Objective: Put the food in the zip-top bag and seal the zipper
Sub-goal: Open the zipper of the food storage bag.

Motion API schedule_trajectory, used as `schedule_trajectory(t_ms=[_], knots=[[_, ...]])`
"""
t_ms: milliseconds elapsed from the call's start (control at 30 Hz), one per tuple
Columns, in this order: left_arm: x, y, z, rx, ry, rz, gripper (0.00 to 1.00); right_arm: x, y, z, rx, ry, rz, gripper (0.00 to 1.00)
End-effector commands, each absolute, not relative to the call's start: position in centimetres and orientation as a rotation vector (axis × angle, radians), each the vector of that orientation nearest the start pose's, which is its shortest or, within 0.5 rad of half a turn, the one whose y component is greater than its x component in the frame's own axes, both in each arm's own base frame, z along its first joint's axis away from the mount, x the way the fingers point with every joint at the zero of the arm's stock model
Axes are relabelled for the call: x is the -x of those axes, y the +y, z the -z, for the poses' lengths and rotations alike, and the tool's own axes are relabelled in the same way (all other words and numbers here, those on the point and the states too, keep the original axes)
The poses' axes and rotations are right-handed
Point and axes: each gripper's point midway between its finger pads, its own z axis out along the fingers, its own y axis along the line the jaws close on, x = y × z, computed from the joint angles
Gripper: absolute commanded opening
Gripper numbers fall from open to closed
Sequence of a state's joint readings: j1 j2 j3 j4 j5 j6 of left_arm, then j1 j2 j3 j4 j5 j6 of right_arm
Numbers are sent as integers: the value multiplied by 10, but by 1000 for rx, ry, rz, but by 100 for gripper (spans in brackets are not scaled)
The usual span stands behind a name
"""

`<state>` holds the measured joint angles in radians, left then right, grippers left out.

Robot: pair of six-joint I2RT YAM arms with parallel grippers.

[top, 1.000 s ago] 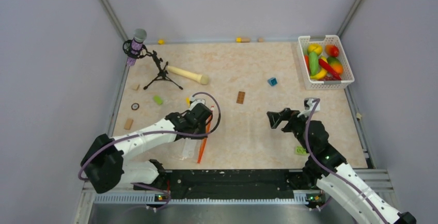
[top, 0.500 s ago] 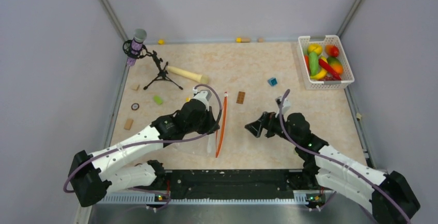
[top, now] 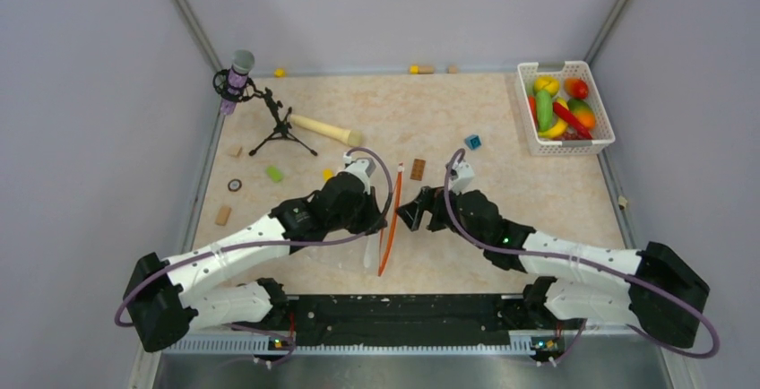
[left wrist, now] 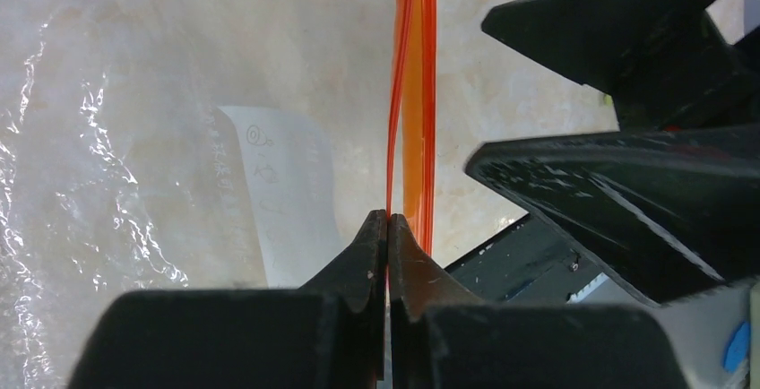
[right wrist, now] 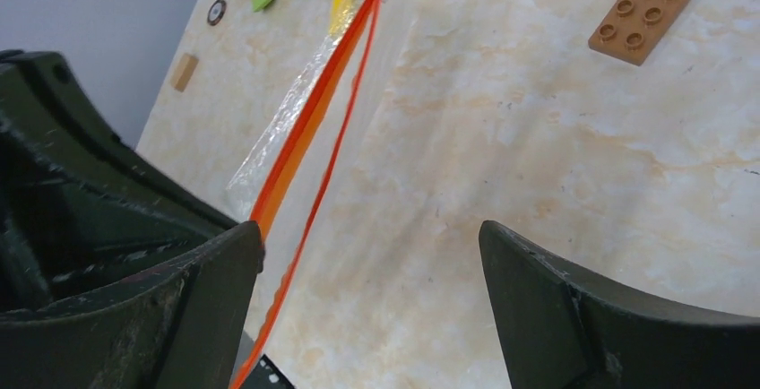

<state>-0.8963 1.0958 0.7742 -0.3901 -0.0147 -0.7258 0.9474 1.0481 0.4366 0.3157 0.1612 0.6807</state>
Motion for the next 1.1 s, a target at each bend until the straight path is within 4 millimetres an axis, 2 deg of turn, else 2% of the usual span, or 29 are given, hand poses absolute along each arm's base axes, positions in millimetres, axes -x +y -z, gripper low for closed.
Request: schedule_trajectory(t_ms=[0,167,233,400,433,533,667,767,933,1067], knots=[[-184,-278,-170,-225,2341,859,0,-232,301,-173,24,1900,-956,90],[-181,-275,-175,-224,2352,847,0,-238,314,-159,11,1929,-940,81],[-182,-276,-180,-226,2340,850,0,-239,322,-153,14,1944,-949,69],[-182,-276,-187,-229,2322,858,0,-236,346,-141,37,1979,-1013,54],[-183,-275,-188,-220,2319,848,0,-235,350,-140,46,1983,-1023,48],[-191,-260,-185,-152,2326,745,0,-234,354,-134,83,2013,-998,22],[-206,-212,-180,48,2322,456,0,-235,341,-126,113,2045,-899,9],[-209,-175,-181,161,2300,272,0,-237,323,-123,138,2054,-793,3],[-207,-122,-192,336,2212,66,0,-240,278,-117,186,2088,-522,0],[-202,-97,-196,417,2153,11,0,-242,229,-127,156,2078,-288,0]])
